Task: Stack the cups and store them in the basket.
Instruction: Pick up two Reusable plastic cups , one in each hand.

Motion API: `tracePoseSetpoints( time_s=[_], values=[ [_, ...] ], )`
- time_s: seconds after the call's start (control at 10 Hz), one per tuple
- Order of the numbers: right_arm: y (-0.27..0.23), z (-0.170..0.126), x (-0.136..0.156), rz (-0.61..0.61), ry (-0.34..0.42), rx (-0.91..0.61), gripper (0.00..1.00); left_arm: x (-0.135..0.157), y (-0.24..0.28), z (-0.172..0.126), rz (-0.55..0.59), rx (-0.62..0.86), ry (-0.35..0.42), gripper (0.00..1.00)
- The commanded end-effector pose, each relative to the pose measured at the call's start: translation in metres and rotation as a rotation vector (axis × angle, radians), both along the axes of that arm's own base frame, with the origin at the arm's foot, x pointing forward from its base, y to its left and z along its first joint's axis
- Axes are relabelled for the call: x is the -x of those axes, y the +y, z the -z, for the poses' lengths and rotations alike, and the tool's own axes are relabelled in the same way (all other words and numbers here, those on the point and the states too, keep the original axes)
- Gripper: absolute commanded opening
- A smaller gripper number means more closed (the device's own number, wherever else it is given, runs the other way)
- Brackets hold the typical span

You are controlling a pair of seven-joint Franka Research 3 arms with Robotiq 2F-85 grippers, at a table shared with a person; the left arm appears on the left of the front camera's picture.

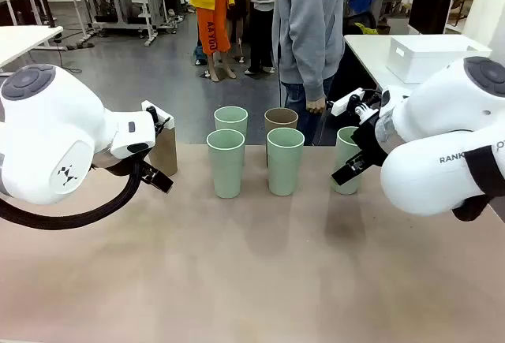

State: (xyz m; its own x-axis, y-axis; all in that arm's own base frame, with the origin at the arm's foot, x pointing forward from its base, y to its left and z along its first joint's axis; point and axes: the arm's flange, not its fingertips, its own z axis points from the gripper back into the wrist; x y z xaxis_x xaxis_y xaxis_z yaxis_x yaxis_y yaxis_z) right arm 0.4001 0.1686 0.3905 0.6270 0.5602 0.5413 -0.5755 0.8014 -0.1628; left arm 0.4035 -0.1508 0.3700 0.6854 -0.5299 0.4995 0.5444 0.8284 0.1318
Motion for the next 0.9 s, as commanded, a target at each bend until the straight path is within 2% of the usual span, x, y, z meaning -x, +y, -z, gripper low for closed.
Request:
tracePoseSetpoints(
  time_s=[0.0,0.8],
  values=[
    [0.0000,-0.0008,0.0001,0.000,-0.002,-0.001,1.00,0.0000,0.0000,-0.0001,0.000,0.000,0.000,1.00],
    [0.0000,-0.0008,0.0001,0.000,-0.002,-0.001,1.00,0.0000,0.0000,-0.0001,0.000,0.000,0.000,1.00]
  ],
)
